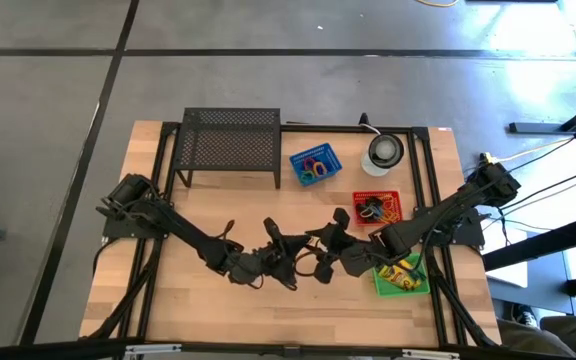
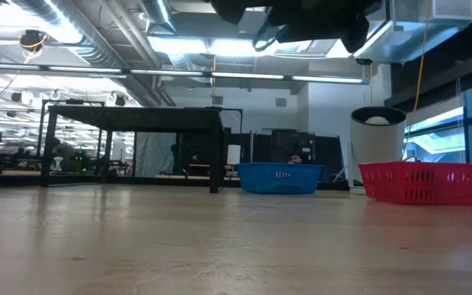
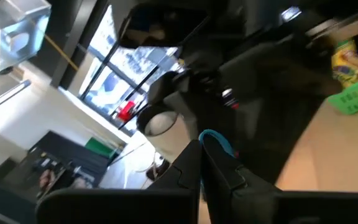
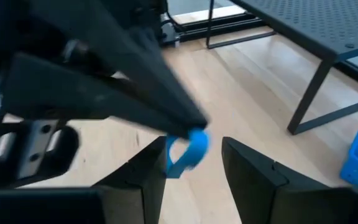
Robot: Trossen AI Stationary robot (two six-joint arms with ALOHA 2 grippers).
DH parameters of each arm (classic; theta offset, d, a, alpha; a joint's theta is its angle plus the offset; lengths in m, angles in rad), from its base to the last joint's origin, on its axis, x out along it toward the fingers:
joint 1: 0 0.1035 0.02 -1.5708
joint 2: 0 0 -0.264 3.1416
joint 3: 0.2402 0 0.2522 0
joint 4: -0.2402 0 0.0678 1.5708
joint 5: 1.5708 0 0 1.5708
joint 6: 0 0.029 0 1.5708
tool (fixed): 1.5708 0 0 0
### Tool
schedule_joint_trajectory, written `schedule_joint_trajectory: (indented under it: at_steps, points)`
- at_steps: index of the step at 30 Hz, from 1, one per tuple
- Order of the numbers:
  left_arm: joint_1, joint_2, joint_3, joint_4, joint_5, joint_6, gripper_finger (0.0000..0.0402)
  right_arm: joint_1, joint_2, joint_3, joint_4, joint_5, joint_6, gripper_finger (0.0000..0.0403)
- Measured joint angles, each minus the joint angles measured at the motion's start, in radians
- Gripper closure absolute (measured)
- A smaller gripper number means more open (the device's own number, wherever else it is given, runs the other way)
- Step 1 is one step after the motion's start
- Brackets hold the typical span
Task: Pick & Place Office Desk Supplies
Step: Put the blue rubber band into the red bin
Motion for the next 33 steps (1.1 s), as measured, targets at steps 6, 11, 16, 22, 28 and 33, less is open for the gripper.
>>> schedule_joint_trajectory:
  at_steps: [6,11,16,22,28,33]
  points:
    - [-0.002,0.000,0.000,0.010,0.032,-0.001,0.0398,0.000,0.000,0.000,0.000,0.026,0.000,0.0248]
    - [-0.003,0.000,0.000,0.055,0.032,-0.001,0.0398,0.000,0.000,0.000,-0.001,0.026,0.000,0.0249]
    - [-0.003,0.000,0.000,0.054,0.031,-0.001,0.0398,0.000,0.000,0.000,-0.003,0.018,-0.010,0.0279]
    - [-0.005,0.000,0.000,0.053,0.031,-0.003,0.0398,0.000,0.000,0.000,-0.003,0.018,-0.026,0.0363]
    - [-0.009,0.000,0.000,0.054,0.030,-0.083,0.0398,0.001,0.000,0.000,-0.003,0.018,-0.053,0.0392]
    - [-0.011,-0.001,0.000,0.109,-0.016,-0.199,0.0394,0.001,0.000,0.000,-0.004,0.030,-0.094,0.0399]
